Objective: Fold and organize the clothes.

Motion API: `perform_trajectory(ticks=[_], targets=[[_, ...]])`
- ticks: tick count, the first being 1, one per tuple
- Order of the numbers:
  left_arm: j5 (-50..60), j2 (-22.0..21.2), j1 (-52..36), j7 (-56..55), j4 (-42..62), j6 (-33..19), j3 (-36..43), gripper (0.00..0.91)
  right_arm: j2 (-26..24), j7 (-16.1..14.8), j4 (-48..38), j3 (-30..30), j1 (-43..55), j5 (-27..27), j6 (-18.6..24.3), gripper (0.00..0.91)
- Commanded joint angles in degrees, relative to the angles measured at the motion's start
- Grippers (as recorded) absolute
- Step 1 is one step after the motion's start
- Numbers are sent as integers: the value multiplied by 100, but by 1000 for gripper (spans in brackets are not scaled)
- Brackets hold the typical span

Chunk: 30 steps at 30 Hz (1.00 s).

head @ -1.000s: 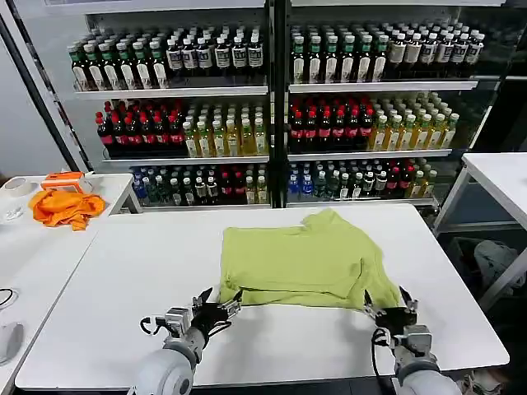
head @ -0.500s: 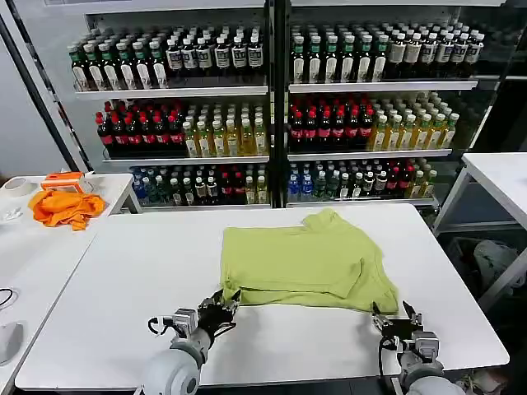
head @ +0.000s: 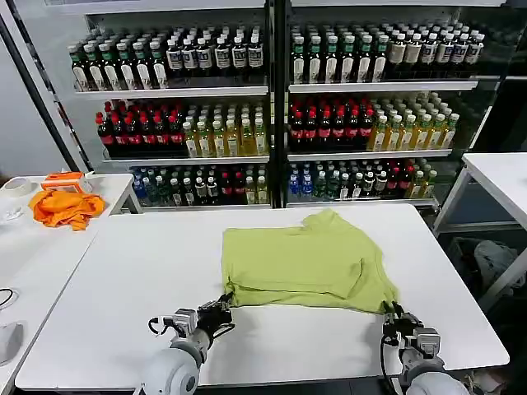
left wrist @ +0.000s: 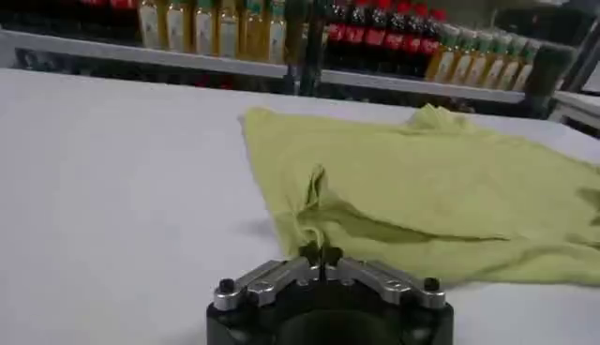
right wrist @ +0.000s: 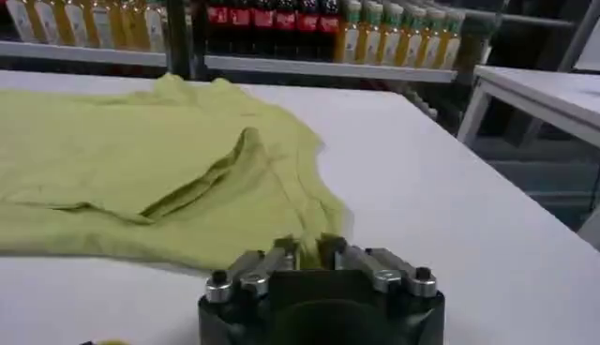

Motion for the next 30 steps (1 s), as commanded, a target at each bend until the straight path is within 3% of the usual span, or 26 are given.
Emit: perform_trajectory(ticks=[1, 8, 13, 20, 30], targets=[[-350, -38, 93, 22, -116, 102, -22, 20, 0, 16, 40, 4, -7, 40, 26, 0], [-382, -52, 280, 15, -297, 113, -50, 20, -101, 15, 248, 51, -157, 64, 29, 0], [-372, -7, 870, -10, -884, 176, -202, 20, -157, 5, 707, 108, -681, 23, 12, 0], [-402, 193, 1860, -7, -1739, 188, -714, 20, -189, 18, 1130, 228, -1235, -28, 11, 0], [-527, 462, 2286, 8, -2023, 213, -1182, 20, -166, 14, 1625, 363, -2132, -200, 32, 0]])
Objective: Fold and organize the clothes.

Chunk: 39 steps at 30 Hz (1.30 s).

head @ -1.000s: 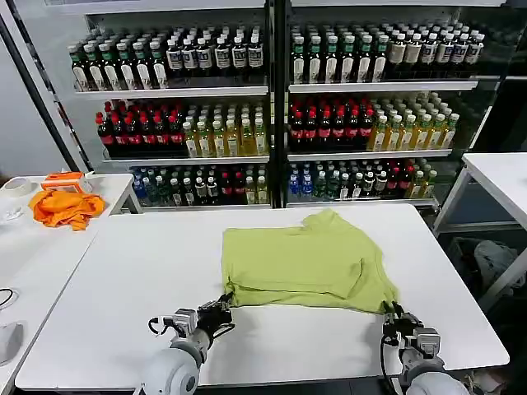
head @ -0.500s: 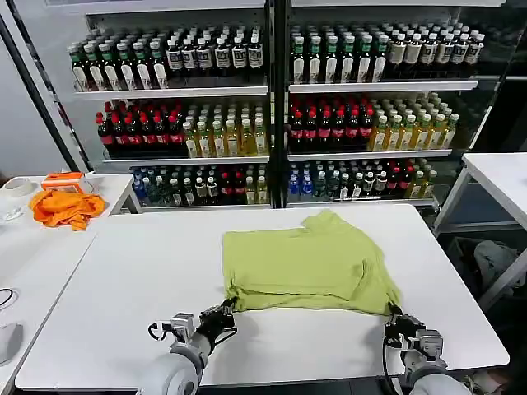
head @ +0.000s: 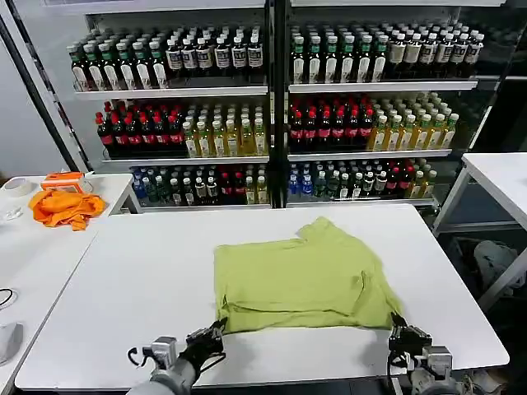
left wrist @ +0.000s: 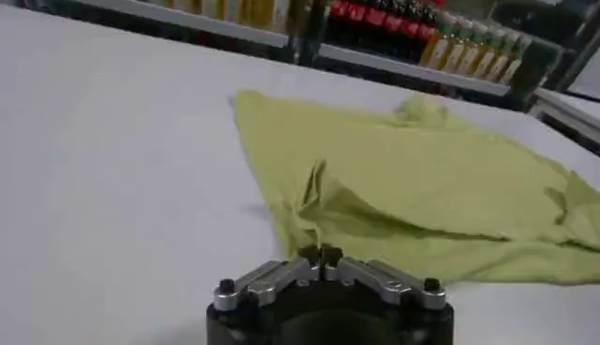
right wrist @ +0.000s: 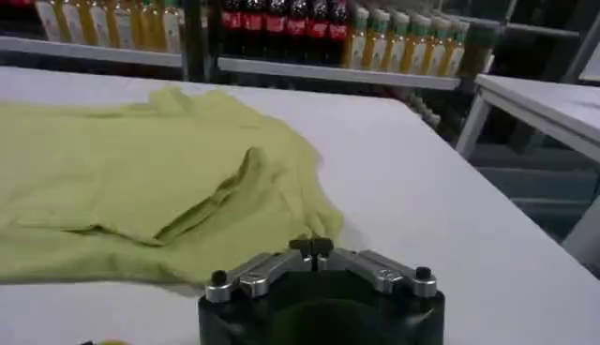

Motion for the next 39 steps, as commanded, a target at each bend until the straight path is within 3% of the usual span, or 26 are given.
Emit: perform_trajectory(ticks=[1, 2, 3, 4, 5, 6, 7, 16, 22, 23, 26, 30, 39], targets=[[-66, 217, 791, 16, -641, 3, -554, 20, -1, 5, 389, 56, -693, -57, 14, 0], [-63, 231, 826, 25, -662, 13, -579, 20, 6, -22, 432, 58, -763, -106, 0, 111], [-49, 247, 866, 30, -696, 21, -595, 20, 9, -51, 461, 51, -810, -170, -4, 756], [-42, 251, 880, 33, -708, 27, -602, 20, 11, -64, 483, 30, -839, -213, -13, 907], [-10, 263, 928, 49, -743, 45, -611, 30, 18, -72, 520, -2, -878, -282, -45, 907], [22, 274, 954, 54, -771, 47, -618, 615, 22, -75, 548, -27, -896, -333, -96, 907], [66, 284, 966, 82, -782, 47, -619, 897, 20, -86, 557, -45, -910, -371, -130, 907], [301, 438, 966, 147, -915, 47, -771, 907, -85, -83, 761, 124, -711, -370, 166, 907], [-522, 741, 242, -190, -835, -104, -1184, 907, -420, 63, 696, 258, 379, 539, 199, 907], [-606, 830, -66, -297, -689, -151, -1137, 907, -518, 120, 534, 140, 782, 837, 64, 907], [-824, 1016, -881, -453, -109, -148, -872, 907, -661, 235, 18, -231, 1661, 1046, -62, 907], [-930, 1088, -1938, -586, 710, -138, -321, 907, -691, 472, -1126, -1152, 3334, 1567, -368, 907], [-931, 1022, -3620, -678, 2296, 45, 891, 907, -351, 594, -3228, -2237, 5498, 1973, -616, 907]])
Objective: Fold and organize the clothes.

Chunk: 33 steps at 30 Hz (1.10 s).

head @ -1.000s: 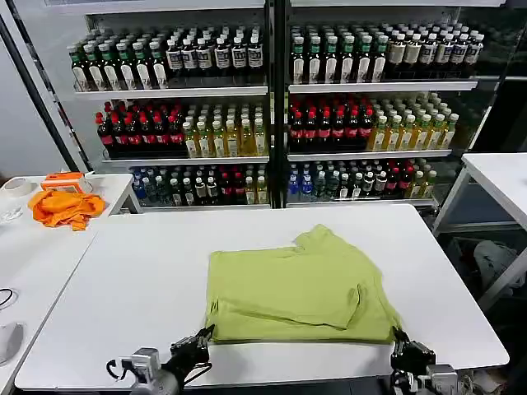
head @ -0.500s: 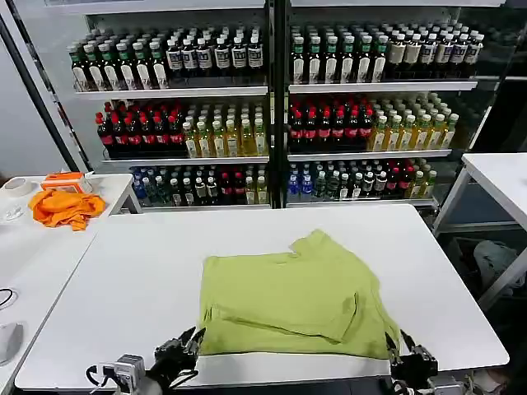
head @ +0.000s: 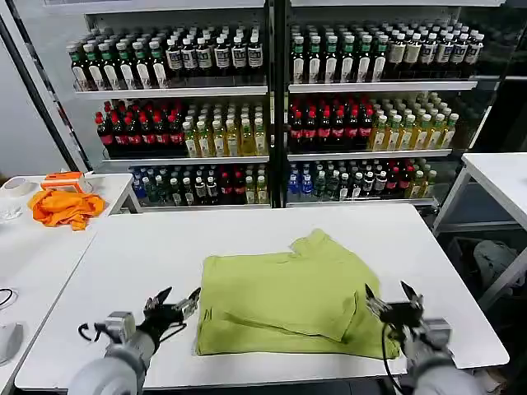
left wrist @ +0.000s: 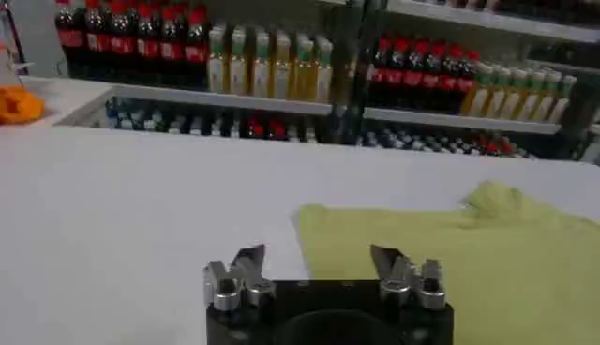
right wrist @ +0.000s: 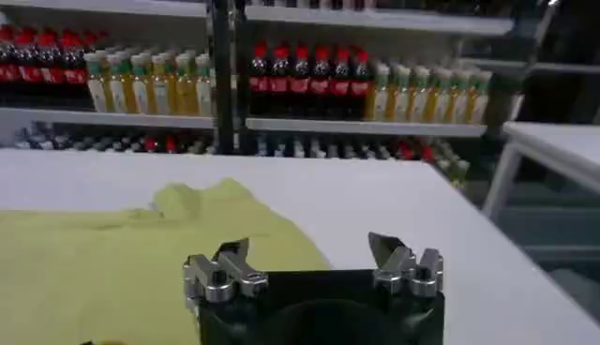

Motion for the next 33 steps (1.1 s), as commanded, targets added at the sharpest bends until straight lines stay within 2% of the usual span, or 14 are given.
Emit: perform_trajectory(ticks=[1, 8, 16, 22, 28, 29, 31, 32, 33], targets=[[-243, 82, -2522, -230, 2093, 88, 1347, 907, 64, 163, -1883, -1020, 2335, 591, -221, 907], [25, -186, -3114, -233, 2863, 77, 1855, 907, 359, 51, -3014, -1354, 3005, 625, -223, 907], [385, -478, -3251, -205, 3256, 88, 2104, 907, 851, -76, -4208, -1611, 3634, 545, -207, 907], [395, -426, -3108, -202, 3209, 93, 2093, 907, 1121, -160, -4678, -1692, 3803, 408, -192, 907], [346, -315, -2809, -176, 2977, 93, 1993, 907, 1227, -207, -4624, -1775, 3726, 384, -219, 907], [335, -305, -2769, -170, 2956, 93, 1976, 907, 1234, -214, -4604, -1797, 3701, 373, -219, 867], [328, -280, -2683, -145, 2929, 92, 1954, 907, 1239, -246, -4579, -1834, 3652, 333, -220, 665], [326, -265, -2642, -117, 2919, 92, 1956, 312, 1248, -254, -4575, -1835, 3627, 320, -218, 353], [319, -258, -2621, -104, 2915, 92, 1960, 181, 1252, -257, -4570, -1836, 3614, 317, -216, 191]])
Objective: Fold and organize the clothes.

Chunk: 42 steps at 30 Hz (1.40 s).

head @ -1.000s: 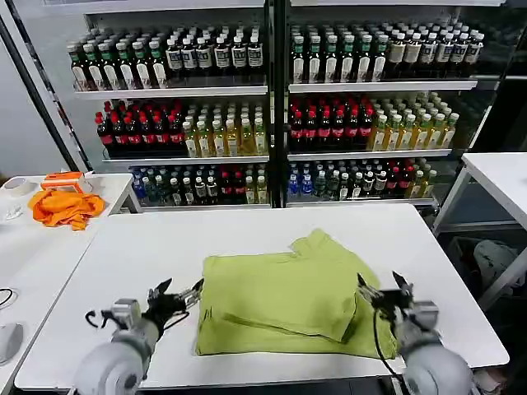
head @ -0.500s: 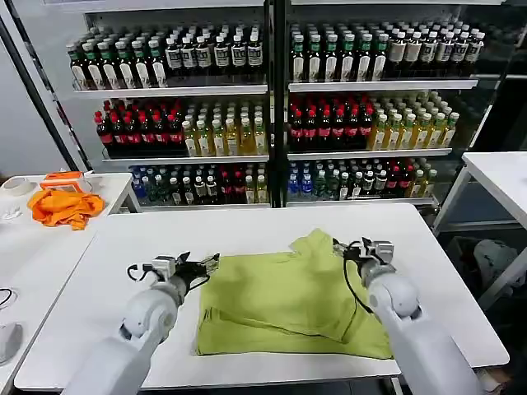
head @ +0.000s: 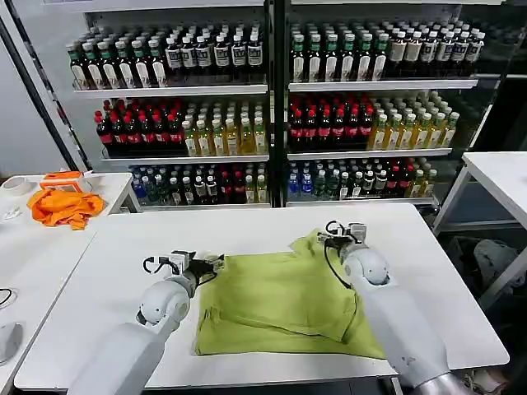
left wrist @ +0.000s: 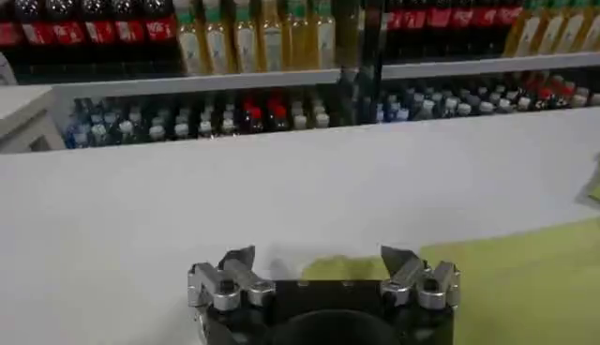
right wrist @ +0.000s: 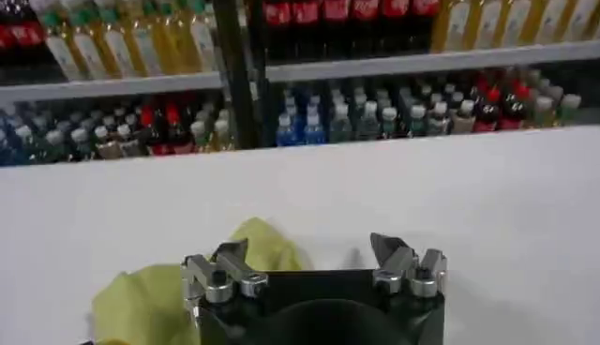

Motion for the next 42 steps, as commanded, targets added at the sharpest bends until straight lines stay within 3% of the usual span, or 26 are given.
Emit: perform_trajectory(ticks=[1, 4, 20, 36, 42], targets=[[38, 52, 219, 89, 58, 1, 113, 101, 165, -26, -406, -139, 179, -6, 1, 10], [-5, 34, 251, 136, 62, -2, 115, 20, 172, -26, -383, -163, 155, -6, 26, 0], [-254, 45, 284, 310, -105, -226, 8, 20, 10, -77, 88, -197, -1, 38, 92, 0], [-644, 249, 596, 373, -828, -498, -453, 20, -477, 83, 1459, 183, -457, 301, 162, 0], [-670, 390, 964, 406, -1249, -493, -645, 20, -741, 140, 2414, 482, -1080, 314, 81, 0]])
